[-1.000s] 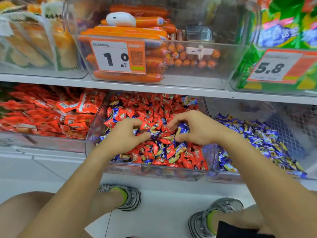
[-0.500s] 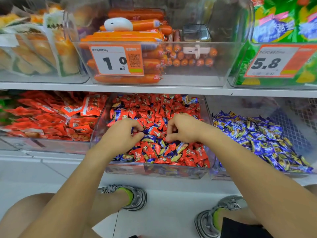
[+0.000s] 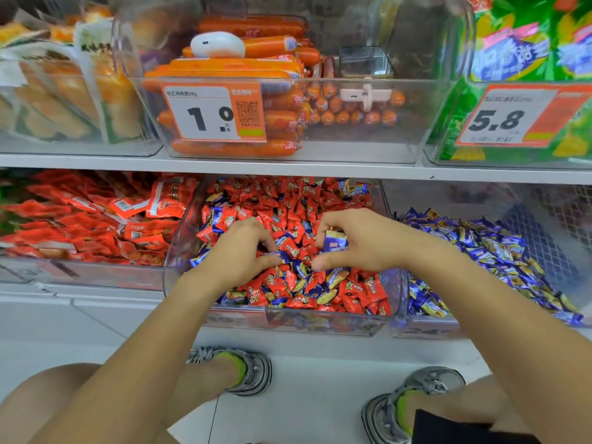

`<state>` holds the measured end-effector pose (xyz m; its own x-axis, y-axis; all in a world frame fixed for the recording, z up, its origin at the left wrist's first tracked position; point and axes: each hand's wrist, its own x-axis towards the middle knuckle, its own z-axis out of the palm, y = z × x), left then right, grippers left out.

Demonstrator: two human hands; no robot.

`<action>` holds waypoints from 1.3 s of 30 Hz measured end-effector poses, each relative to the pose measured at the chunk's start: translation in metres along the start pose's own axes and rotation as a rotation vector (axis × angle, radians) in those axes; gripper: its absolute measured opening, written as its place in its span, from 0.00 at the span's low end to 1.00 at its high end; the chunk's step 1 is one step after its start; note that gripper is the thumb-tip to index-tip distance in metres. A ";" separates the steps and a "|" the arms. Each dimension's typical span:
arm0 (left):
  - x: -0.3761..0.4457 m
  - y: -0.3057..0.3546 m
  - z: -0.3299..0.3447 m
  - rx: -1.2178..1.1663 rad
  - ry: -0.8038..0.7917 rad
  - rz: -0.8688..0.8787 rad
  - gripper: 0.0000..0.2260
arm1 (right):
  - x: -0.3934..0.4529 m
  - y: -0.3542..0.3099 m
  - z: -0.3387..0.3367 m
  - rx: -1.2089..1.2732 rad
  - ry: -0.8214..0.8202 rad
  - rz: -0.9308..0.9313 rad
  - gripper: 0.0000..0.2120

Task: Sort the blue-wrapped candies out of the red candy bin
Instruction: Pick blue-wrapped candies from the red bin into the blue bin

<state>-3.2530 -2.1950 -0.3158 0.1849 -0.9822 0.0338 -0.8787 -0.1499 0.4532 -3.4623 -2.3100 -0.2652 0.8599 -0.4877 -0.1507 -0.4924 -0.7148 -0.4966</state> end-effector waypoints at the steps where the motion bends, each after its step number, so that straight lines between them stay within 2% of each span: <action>1: -0.001 0.000 -0.002 -0.054 0.019 -0.017 0.06 | -0.001 0.001 0.001 -0.042 -0.049 0.016 0.19; 3: -0.005 0.001 -0.006 -0.178 0.071 -0.065 0.07 | 0.000 0.004 0.006 -0.151 -0.126 0.032 0.21; 5: -0.008 0.007 -0.008 -0.288 0.098 -0.094 0.08 | 0.002 0.008 0.012 -0.207 -0.155 0.023 0.16; 7: -0.011 0.017 -0.006 -0.356 0.053 -0.076 0.07 | 0.001 0.011 0.015 -0.197 -0.135 0.002 0.09; 9: -0.011 0.024 -0.002 -0.293 -0.060 -0.019 0.12 | 0.000 0.014 0.014 -0.158 -0.080 -0.006 0.05; 11: -0.007 0.026 0.003 -0.133 -0.160 0.029 0.18 | -0.002 0.016 0.010 -0.128 -0.022 0.012 0.04; 14: 0.003 0.026 0.009 0.104 -0.162 0.032 0.13 | -0.003 0.015 0.005 -0.113 0.004 0.024 0.05; 18: 0.008 0.030 0.011 0.172 -0.145 0.010 0.10 | 0.004 0.008 0.014 -0.189 -0.108 0.017 0.18; 21: 0.005 0.025 0.002 0.016 -0.109 -0.032 0.05 | 0.011 0.011 0.019 -0.218 -0.096 0.028 0.17; 26: -0.008 0.014 -0.015 -0.262 -0.032 -0.119 0.07 | 0.012 0.011 -0.002 -0.083 0.028 0.018 0.11; 31: -0.020 0.021 -0.011 -0.352 -0.038 -0.161 0.07 | 0.028 0.005 0.024 -0.245 -0.111 0.119 0.19; 34: -0.025 0.022 -0.011 -0.374 -0.012 -0.160 0.07 | 0.035 0.004 0.033 -0.317 -0.090 0.128 0.20; 39: -0.030 0.020 -0.005 -0.417 -0.003 -0.229 0.07 | 0.036 0.006 0.033 -0.169 -0.083 0.069 0.17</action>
<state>-3.2736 -2.1684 -0.3036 0.3514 -0.9297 -0.1104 -0.5637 -0.3042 0.7679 -3.4300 -2.3154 -0.3024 0.8278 -0.5009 -0.2527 -0.5605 -0.7581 -0.3333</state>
